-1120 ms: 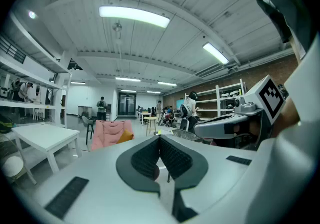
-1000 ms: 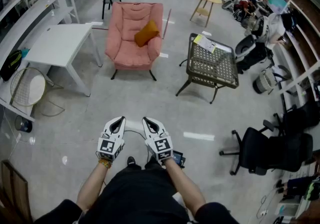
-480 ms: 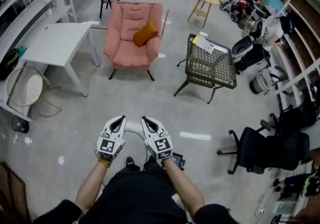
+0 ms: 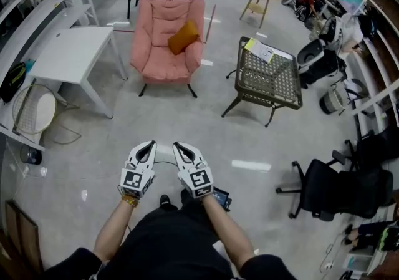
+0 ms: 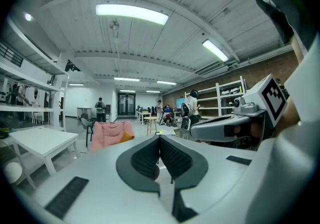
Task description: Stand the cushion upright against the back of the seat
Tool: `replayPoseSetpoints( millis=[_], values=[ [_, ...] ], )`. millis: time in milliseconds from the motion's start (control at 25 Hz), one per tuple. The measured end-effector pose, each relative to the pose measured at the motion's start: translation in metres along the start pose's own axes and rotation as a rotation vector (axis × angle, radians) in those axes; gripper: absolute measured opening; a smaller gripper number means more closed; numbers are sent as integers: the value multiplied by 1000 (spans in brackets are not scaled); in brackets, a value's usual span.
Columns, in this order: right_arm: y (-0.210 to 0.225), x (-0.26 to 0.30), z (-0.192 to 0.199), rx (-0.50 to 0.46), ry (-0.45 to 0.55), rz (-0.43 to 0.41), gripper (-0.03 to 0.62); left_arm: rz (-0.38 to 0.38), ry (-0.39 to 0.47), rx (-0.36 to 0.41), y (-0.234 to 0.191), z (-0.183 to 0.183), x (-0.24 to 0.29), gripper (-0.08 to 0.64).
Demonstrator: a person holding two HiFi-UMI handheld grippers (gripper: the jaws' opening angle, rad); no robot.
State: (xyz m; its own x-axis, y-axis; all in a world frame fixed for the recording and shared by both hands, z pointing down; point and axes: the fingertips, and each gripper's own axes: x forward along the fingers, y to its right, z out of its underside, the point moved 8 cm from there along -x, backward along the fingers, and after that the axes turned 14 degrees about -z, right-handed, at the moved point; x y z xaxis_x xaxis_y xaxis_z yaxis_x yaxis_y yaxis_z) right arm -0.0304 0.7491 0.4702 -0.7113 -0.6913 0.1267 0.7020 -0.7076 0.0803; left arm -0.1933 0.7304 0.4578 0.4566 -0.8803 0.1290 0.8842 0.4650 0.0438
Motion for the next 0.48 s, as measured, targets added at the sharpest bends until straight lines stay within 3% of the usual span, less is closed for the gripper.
replayPoseSetpoints(
  millis=[480],
  values=[
    [115, -28, 5, 65, 35, -48, 15, -72, -18, 23, 53, -21, 91, 12]
  ],
)
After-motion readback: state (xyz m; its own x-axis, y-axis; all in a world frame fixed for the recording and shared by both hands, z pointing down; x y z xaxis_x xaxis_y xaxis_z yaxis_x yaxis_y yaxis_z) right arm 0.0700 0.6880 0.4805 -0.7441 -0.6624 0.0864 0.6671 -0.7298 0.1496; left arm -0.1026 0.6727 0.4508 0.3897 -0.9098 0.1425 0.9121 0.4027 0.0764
